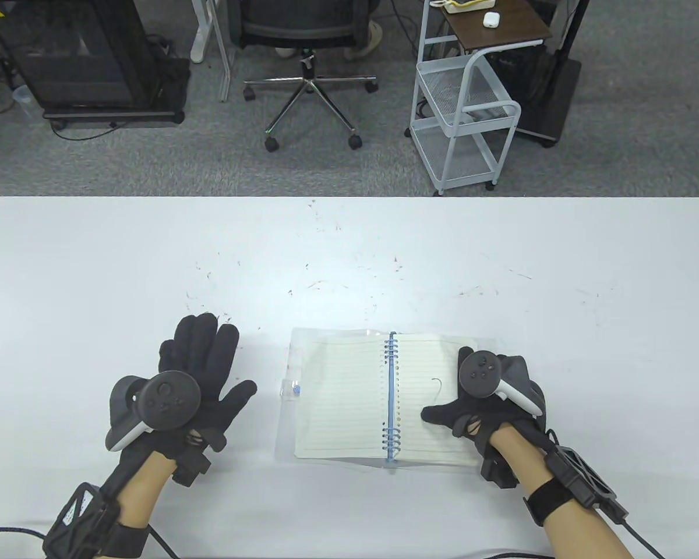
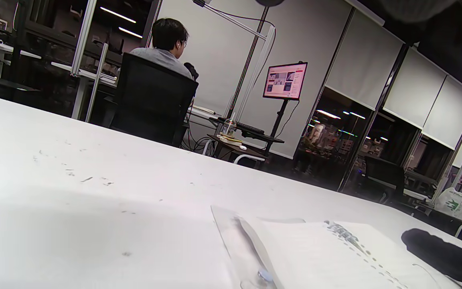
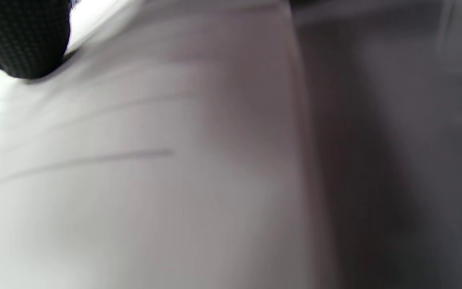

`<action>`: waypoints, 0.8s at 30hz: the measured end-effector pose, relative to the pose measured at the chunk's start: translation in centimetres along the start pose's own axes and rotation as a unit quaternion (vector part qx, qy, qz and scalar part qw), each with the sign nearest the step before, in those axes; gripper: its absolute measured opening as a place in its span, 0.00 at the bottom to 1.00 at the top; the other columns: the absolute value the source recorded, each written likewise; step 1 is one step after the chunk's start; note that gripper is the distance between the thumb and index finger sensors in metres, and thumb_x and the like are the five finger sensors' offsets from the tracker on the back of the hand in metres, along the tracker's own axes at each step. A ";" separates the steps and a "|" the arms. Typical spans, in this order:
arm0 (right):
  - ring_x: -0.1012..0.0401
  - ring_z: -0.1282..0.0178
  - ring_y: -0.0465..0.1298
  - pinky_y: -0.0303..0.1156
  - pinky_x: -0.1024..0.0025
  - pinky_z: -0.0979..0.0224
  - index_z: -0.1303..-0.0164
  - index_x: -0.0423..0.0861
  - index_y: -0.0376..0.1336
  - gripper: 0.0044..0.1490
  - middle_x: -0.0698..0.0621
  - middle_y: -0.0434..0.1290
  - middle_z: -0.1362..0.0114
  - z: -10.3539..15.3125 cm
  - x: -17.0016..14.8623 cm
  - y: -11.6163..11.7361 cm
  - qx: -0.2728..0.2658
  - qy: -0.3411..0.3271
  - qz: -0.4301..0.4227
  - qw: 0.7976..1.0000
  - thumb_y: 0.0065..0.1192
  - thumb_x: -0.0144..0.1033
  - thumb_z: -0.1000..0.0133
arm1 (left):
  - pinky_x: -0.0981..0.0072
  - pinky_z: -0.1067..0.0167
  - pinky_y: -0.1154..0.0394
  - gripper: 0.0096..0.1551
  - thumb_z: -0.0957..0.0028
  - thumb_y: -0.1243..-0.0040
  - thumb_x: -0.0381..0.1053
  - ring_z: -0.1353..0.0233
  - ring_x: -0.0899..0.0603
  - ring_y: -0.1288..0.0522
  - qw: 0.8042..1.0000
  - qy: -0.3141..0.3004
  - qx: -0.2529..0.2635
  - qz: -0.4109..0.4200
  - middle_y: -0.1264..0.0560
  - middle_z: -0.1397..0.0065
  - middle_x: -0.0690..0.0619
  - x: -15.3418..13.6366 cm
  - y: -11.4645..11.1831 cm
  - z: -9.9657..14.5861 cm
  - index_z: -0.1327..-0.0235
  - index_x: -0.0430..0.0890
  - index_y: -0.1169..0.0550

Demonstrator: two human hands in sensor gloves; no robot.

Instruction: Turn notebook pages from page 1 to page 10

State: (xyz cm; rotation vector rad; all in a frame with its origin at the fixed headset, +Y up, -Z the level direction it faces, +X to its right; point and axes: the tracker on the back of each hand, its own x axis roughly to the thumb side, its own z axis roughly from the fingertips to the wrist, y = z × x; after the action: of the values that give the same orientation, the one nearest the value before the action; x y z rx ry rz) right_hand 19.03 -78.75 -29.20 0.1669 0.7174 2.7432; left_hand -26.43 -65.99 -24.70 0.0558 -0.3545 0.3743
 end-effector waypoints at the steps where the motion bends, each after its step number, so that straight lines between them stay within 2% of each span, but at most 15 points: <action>1: 0.26 0.28 0.28 0.34 0.21 0.34 0.34 0.42 0.18 0.77 0.25 0.27 0.26 0.0 0.1 0.0 -0.008 0.001 0.002 1.000 0.61 0.77 0.49 | 0.24 0.27 0.58 0.53 0.51 0.52 0.75 0.13 0.30 0.65 1.000 0.000 0.000 0.000 0.60 0.14 0.45 0.0 0.0 0.0 0.17 0.52 0.49; 9: 0.30 0.26 0.29 0.33 0.22 0.34 0.34 0.40 0.19 0.70 0.30 0.31 0.23 0.5 1.4 0.2 -0.021 -0.015 0.014 1.000 0.59 0.69 0.46 | 0.24 0.27 0.58 0.53 0.51 0.52 0.75 0.13 0.30 0.65 1.000 -0.001 -0.002 0.002 0.60 0.14 0.45 0.1 0.0 0.0 0.17 0.52 0.49; 15: 0.31 0.24 0.35 0.38 0.23 0.33 0.32 0.39 0.24 0.67 0.33 0.41 0.21 1.0 2.9 -0.2 -0.069 -0.048 0.004 0.996 0.67 0.57 0.46 | 0.24 0.27 0.58 0.53 0.51 0.52 0.75 0.13 0.30 0.65 1.000 0.000 0.001 0.004 0.60 0.14 0.45 0.0 0.0 0.0 0.17 0.52 0.49; 24: 0.25 0.26 0.45 0.47 0.24 0.33 0.31 0.39 0.26 0.65 0.34 0.43 0.21 2.4 3.4 -1.8 -0.078 -0.072 -0.072 0.992 0.66 0.56 0.46 | 0.24 0.27 0.58 0.53 0.51 0.52 0.75 0.13 0.30 0.65 1.000 0.002 0.000 0.005 0.60 0.14 0.45 0.0 0.0 0.0 0.17 0.52 0.49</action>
State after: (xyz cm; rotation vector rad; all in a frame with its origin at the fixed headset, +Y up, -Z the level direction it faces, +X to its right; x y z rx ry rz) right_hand 16.74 -75.05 -27.87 0.2655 0.4564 2.6032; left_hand -26.48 -66.00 -24.69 0.0541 -0.3514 0.3844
